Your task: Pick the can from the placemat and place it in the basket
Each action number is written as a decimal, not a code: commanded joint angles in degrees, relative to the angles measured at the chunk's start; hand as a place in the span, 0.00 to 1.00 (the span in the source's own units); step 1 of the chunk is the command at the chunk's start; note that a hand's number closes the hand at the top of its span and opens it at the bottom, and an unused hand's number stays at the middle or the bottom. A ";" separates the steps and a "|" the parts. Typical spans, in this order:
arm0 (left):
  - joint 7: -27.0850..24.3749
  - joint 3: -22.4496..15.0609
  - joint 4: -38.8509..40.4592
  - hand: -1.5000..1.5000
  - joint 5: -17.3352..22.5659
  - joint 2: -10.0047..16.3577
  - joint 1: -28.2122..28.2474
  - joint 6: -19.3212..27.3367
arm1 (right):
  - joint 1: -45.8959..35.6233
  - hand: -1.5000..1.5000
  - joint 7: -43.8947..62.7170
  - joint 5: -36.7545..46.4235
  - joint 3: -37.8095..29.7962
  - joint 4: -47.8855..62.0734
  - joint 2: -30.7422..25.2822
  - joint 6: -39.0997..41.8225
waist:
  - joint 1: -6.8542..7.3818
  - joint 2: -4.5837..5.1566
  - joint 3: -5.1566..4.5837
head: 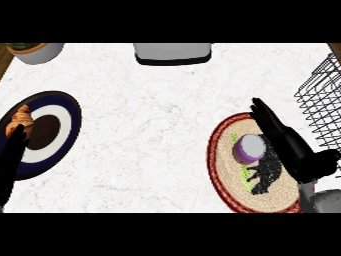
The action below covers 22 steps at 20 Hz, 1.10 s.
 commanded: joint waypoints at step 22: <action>16.82 -7.58 -3.76 0.50 -4.18 -3.97 -13.25 1.79 | 15.81 0.00 -18.99 26.57 -13.99 -7.22 -5.03 -20.96 | -2.38 -1.43 -2.85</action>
